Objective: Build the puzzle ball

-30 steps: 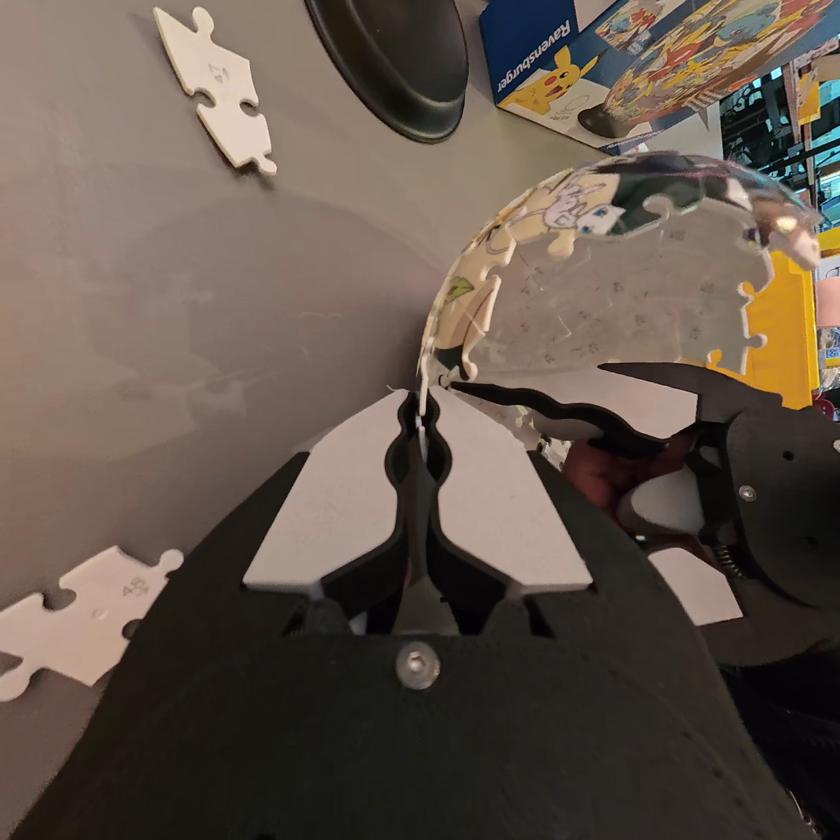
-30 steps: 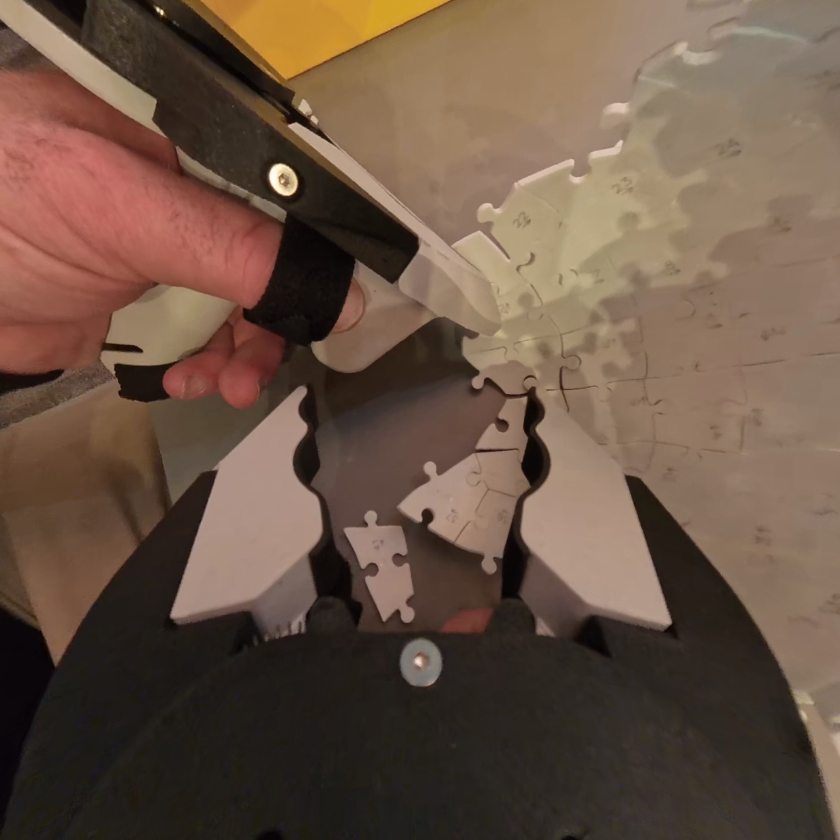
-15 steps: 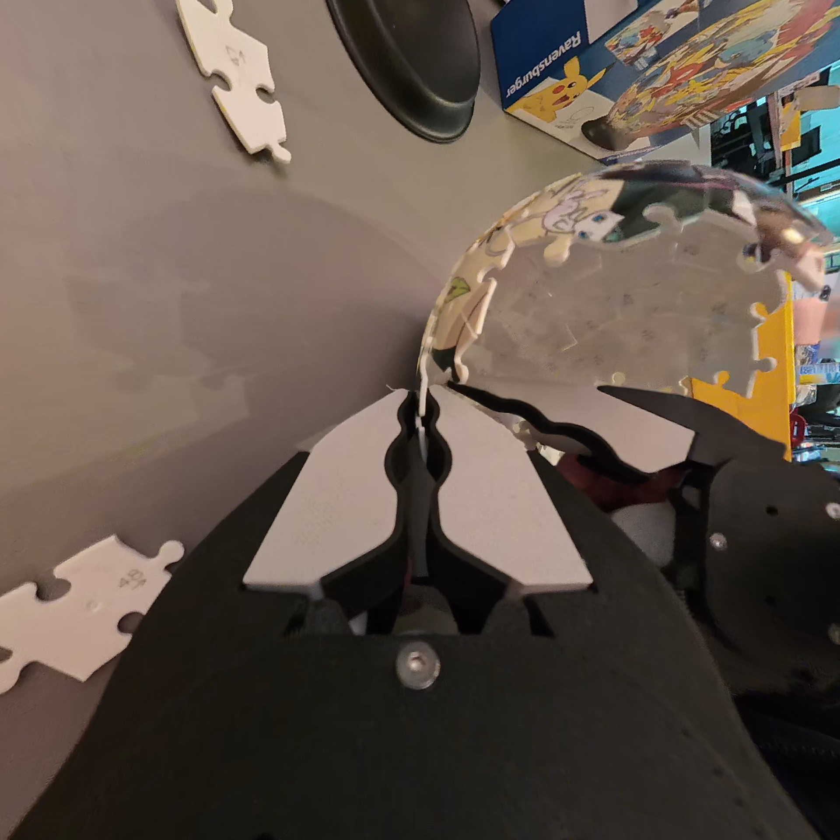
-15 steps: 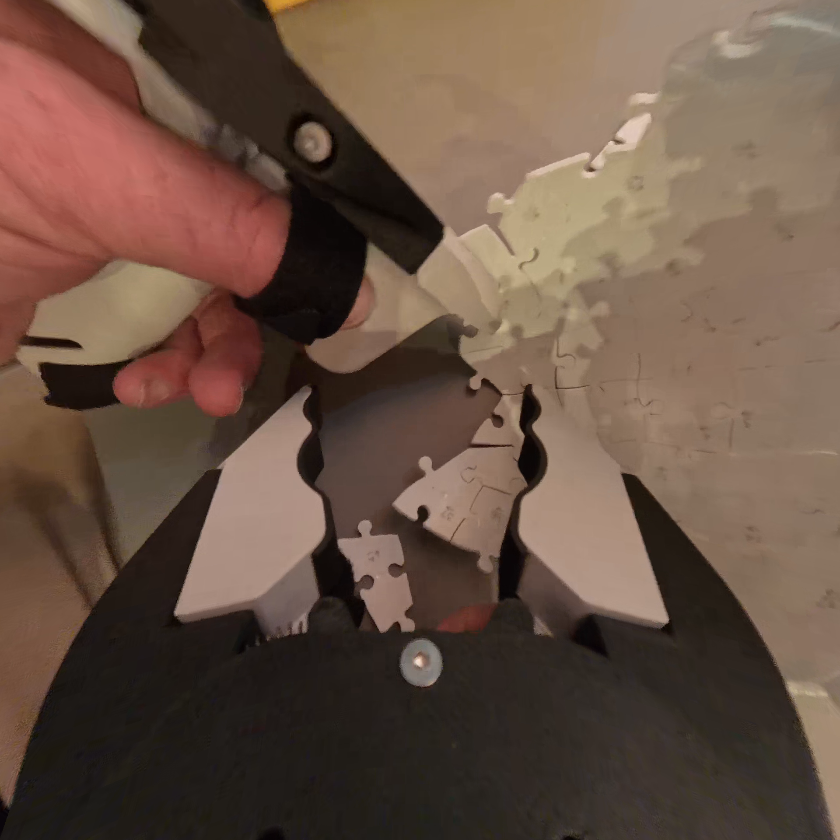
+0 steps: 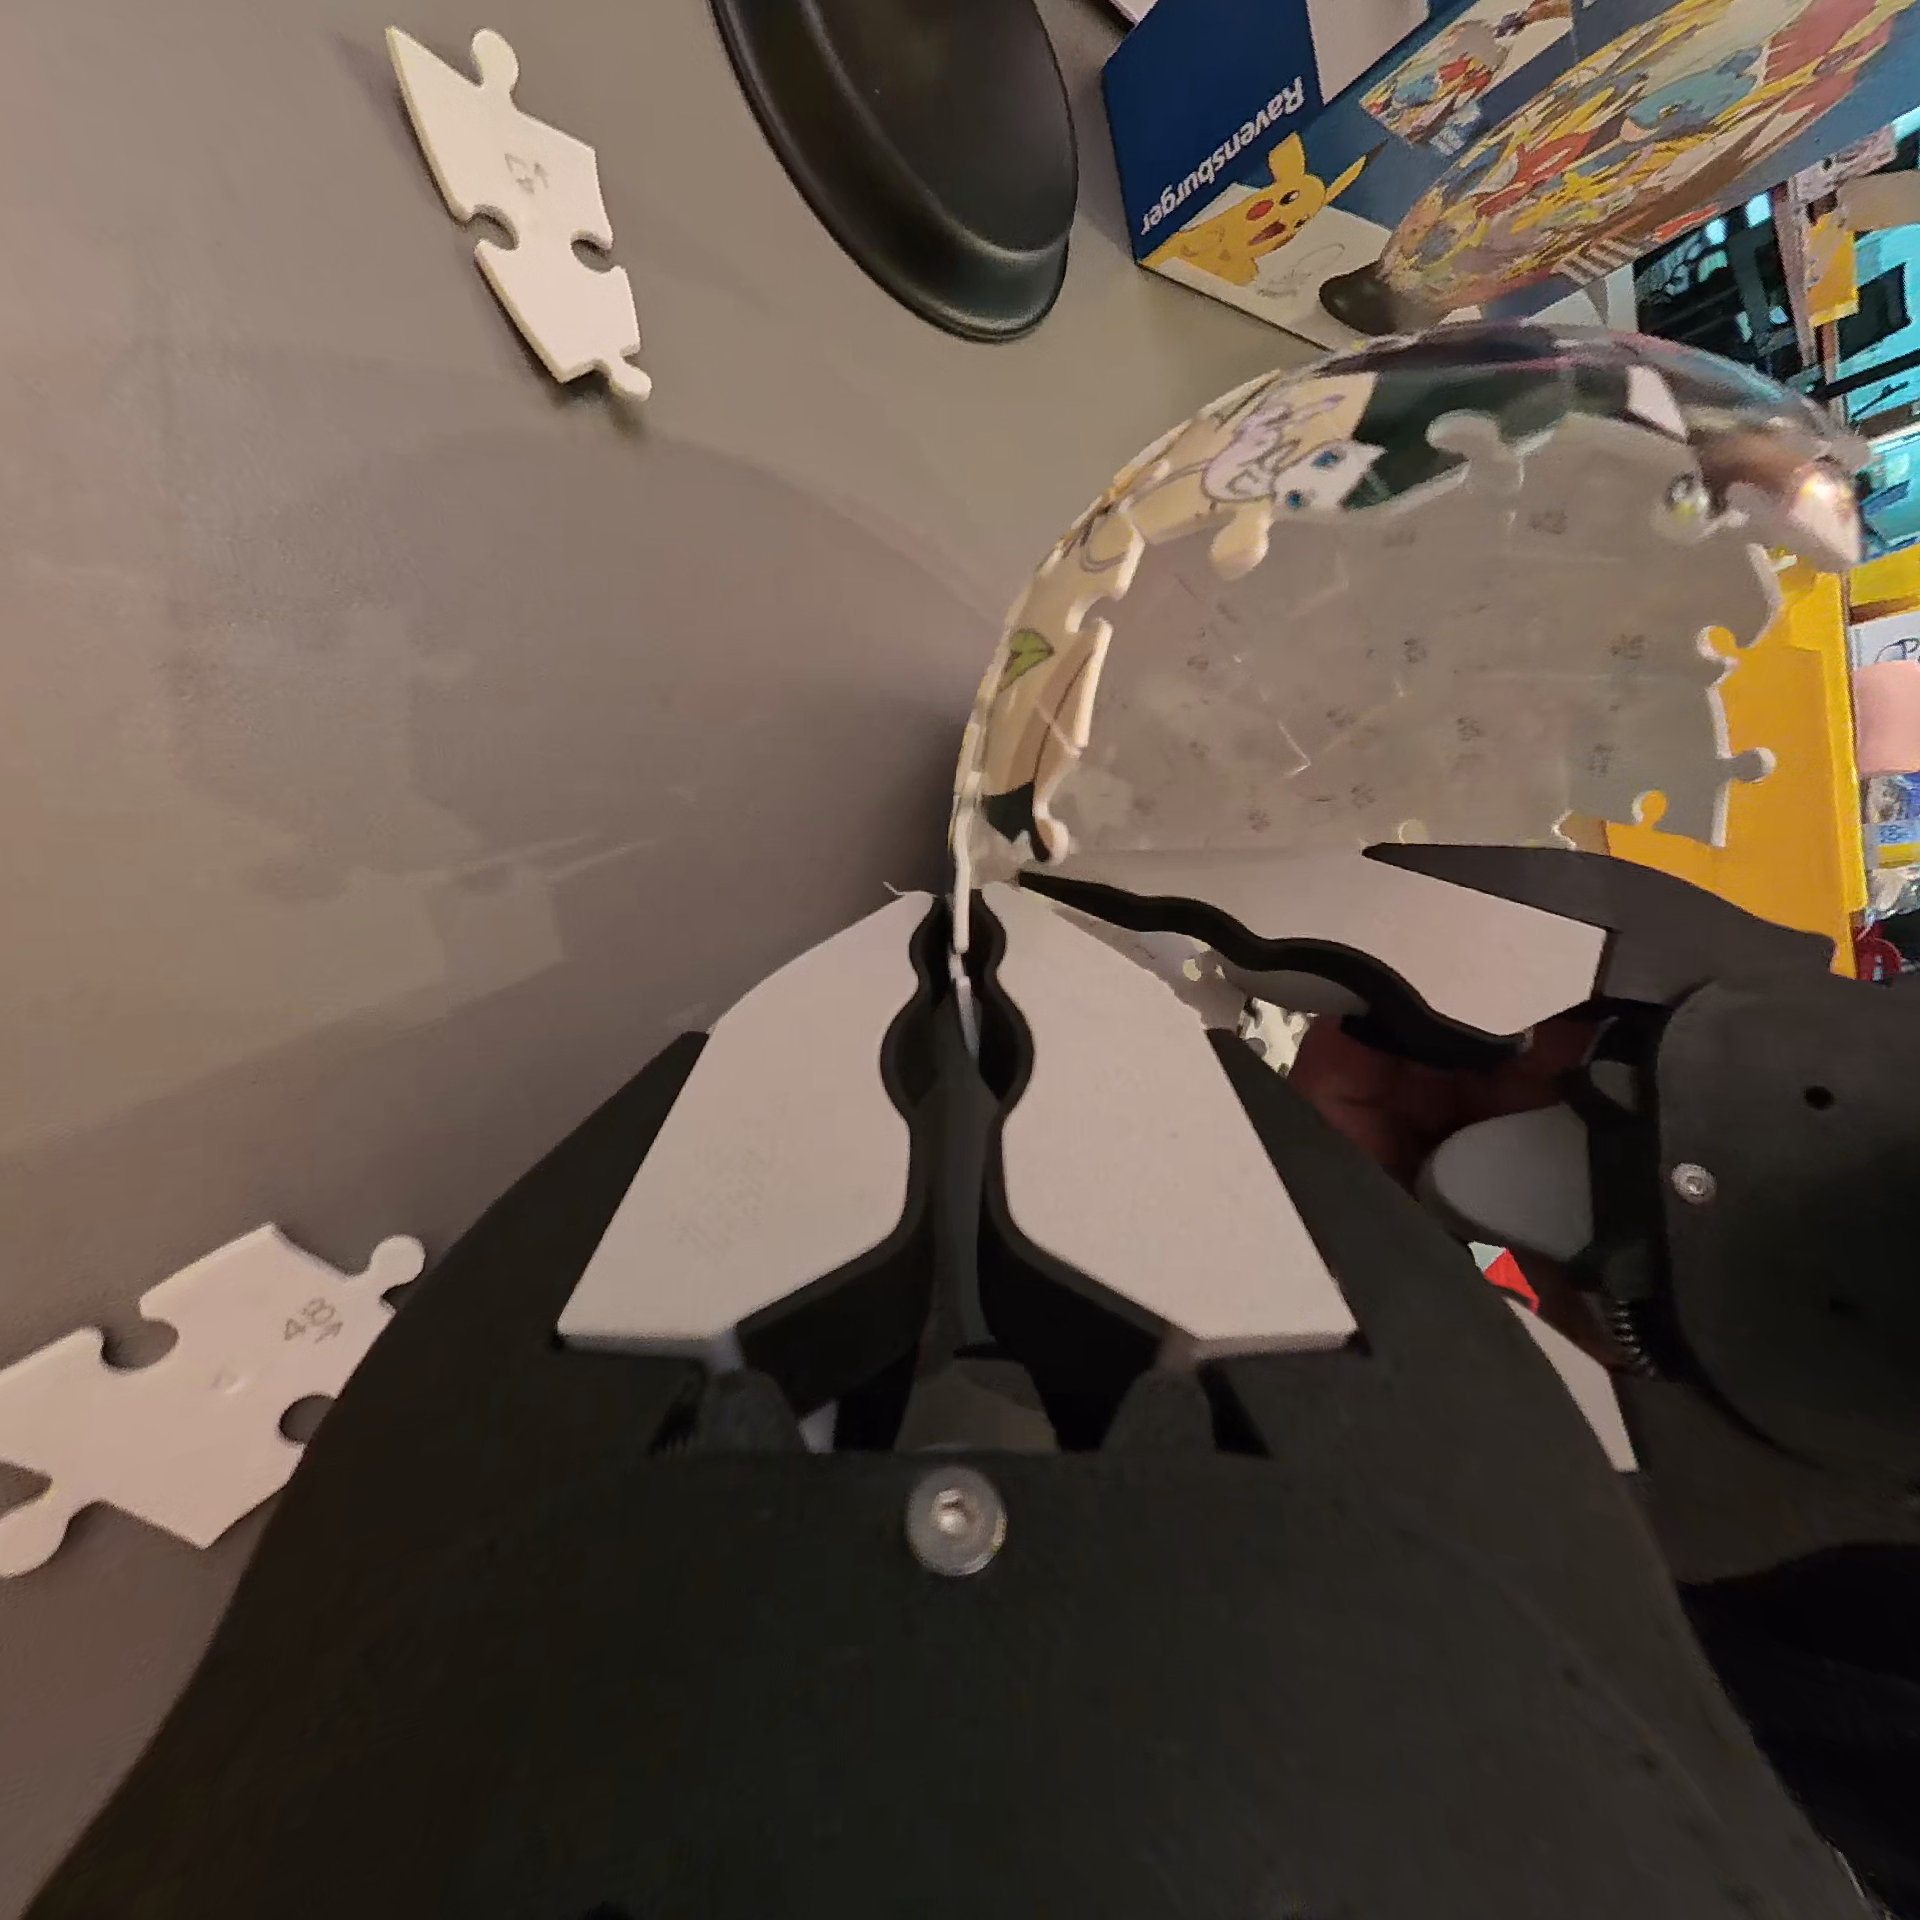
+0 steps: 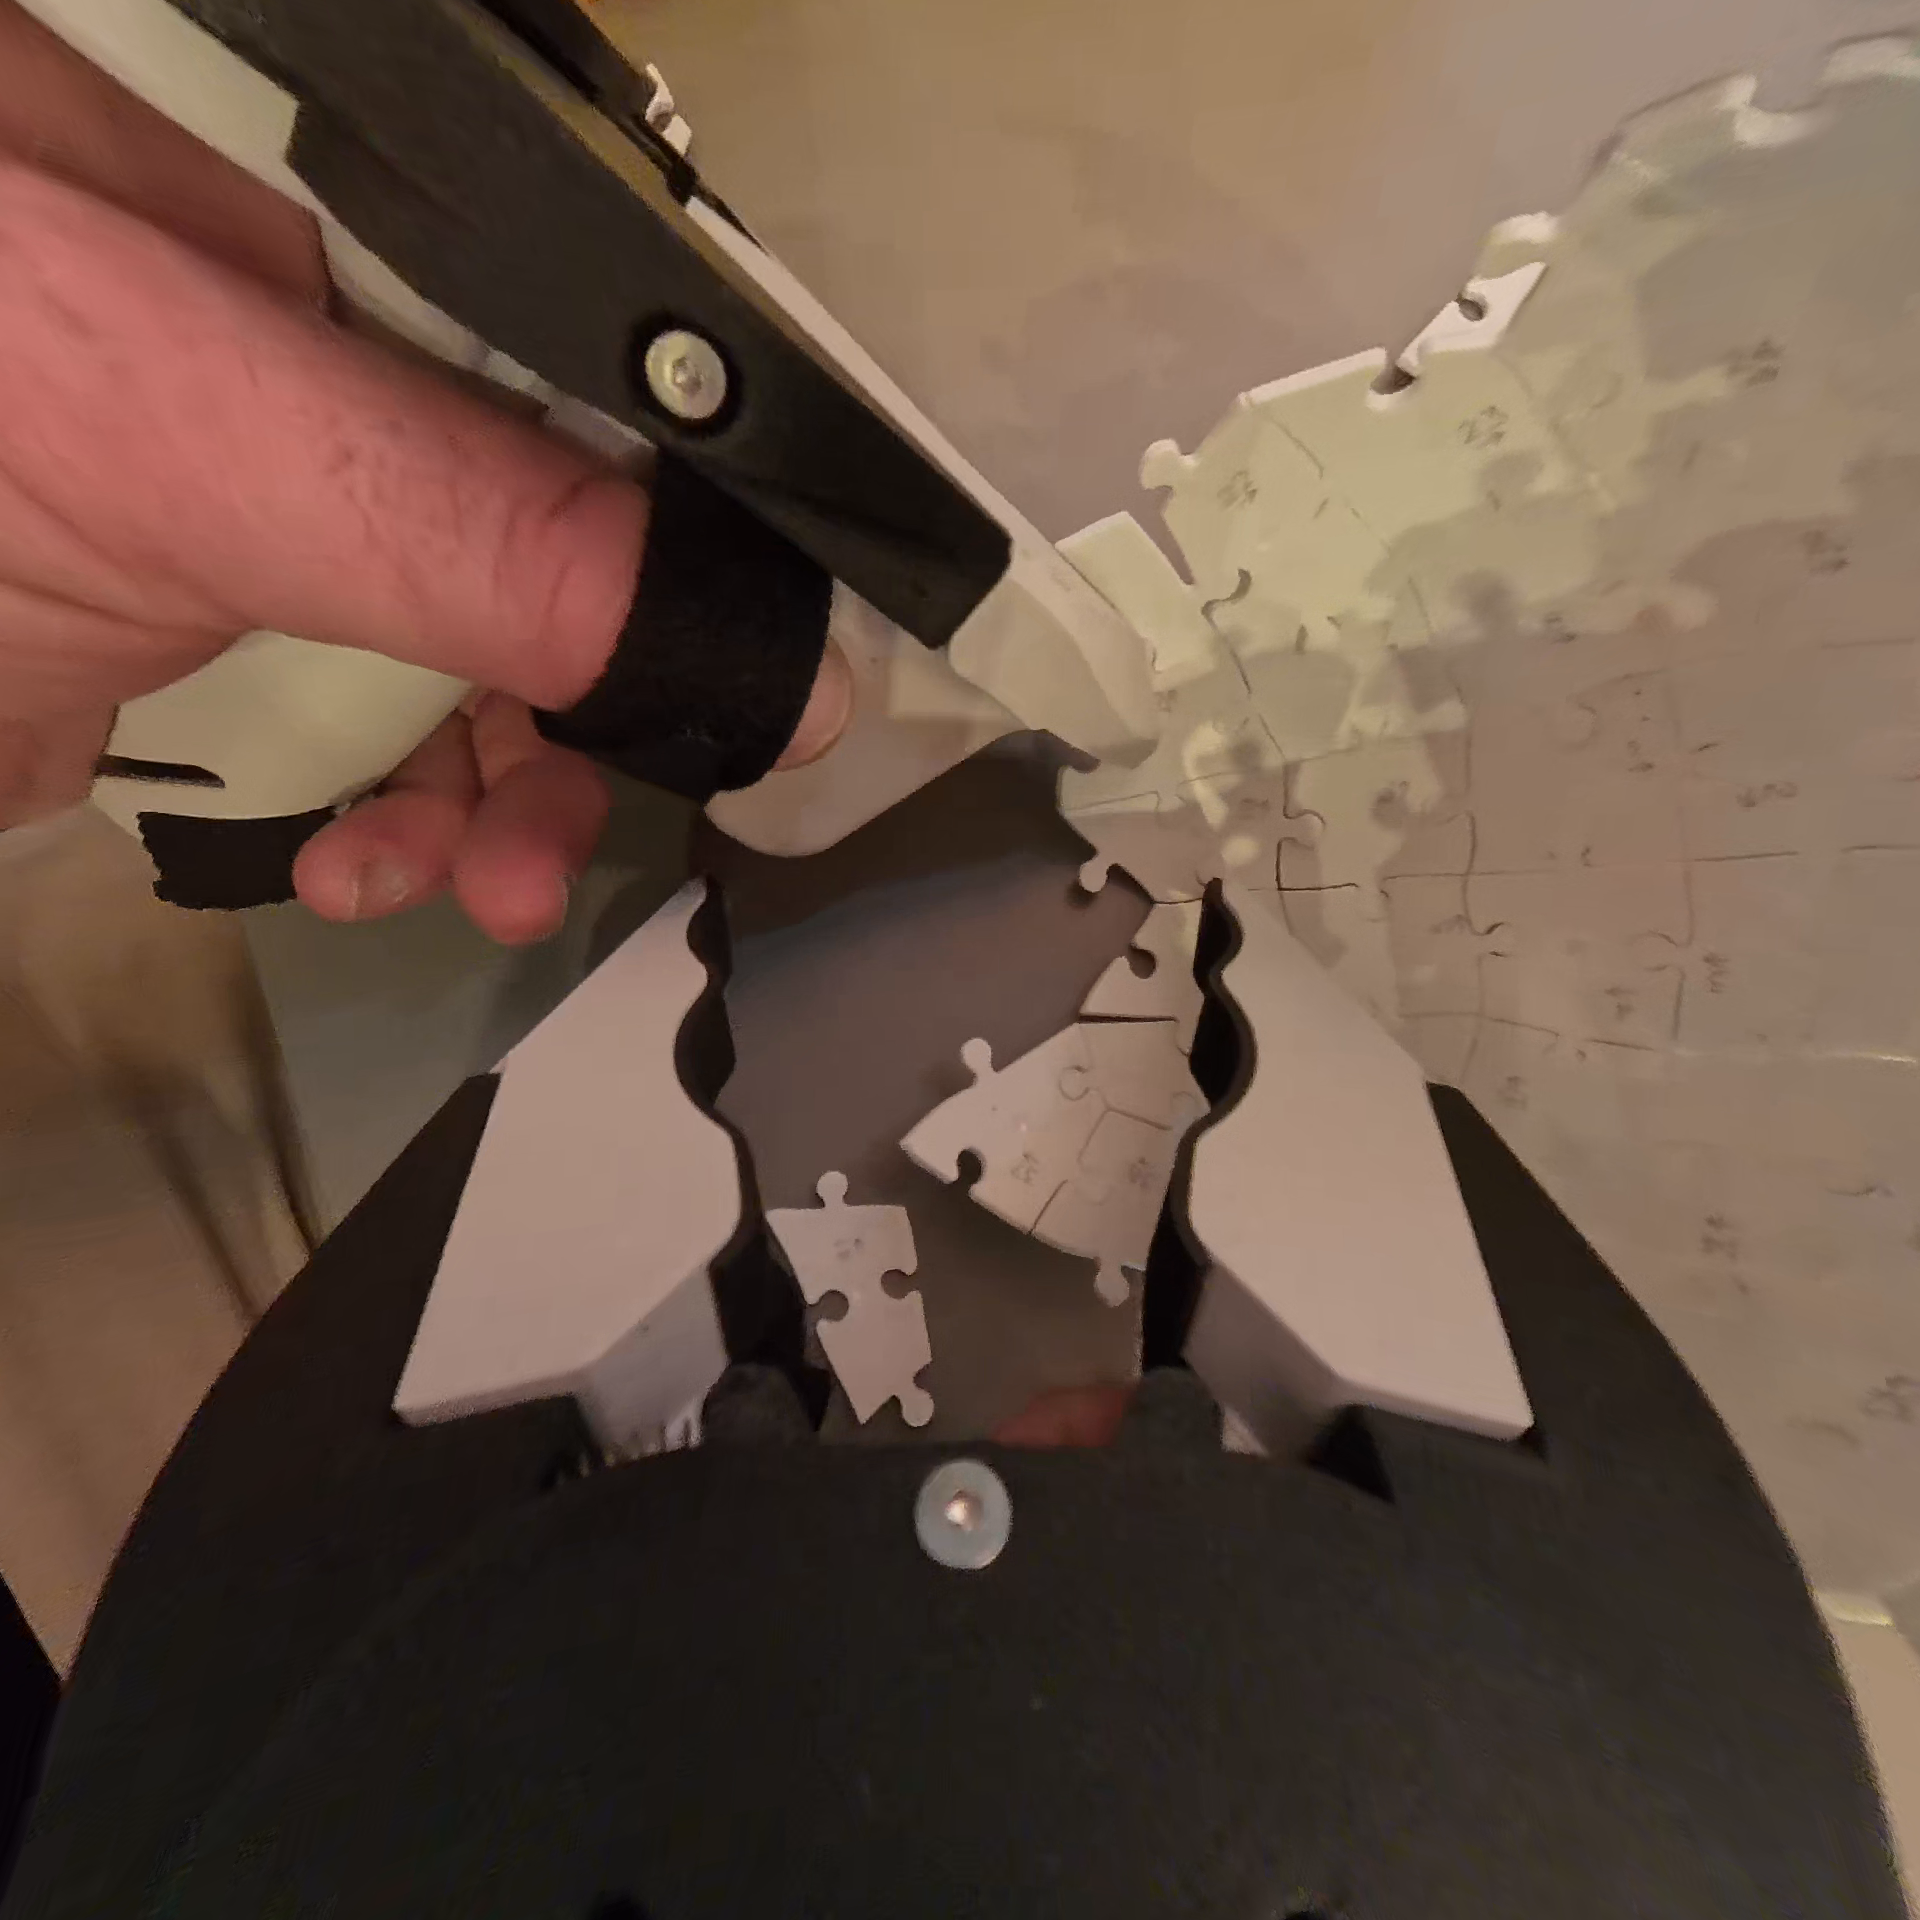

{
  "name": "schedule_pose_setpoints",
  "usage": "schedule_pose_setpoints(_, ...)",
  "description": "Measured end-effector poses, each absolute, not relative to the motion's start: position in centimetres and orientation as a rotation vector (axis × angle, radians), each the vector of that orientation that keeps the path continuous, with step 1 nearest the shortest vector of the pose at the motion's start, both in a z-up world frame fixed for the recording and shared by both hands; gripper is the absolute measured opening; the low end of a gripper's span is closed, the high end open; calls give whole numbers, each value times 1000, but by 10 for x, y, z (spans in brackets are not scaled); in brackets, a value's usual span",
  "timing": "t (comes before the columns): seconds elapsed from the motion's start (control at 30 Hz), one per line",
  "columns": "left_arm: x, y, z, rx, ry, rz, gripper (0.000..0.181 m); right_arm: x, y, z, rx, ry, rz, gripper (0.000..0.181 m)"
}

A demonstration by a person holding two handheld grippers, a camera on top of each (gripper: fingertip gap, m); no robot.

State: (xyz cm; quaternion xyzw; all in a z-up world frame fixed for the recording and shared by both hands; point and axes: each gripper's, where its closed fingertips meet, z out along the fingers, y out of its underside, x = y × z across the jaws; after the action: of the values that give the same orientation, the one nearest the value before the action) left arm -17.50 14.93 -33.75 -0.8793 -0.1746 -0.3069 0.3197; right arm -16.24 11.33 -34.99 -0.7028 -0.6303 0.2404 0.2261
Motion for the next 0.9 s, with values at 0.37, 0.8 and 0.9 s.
schedule_pose_setpoints(0.37,-180,153,-334,-2307,-395,-724,2,-161,106,-336,-1966,-1726,808,95)
schedule_pose_setpoints(0.8,-183,157,-332,-2329,-318,-680,2,-129,128,-226,-1718,-1690,922,77)
schedule_pose_setpoints(0.9,-182,158,-331,-2338,-285,-649,2,-119,161,-205,-1676,-1629,795,72)
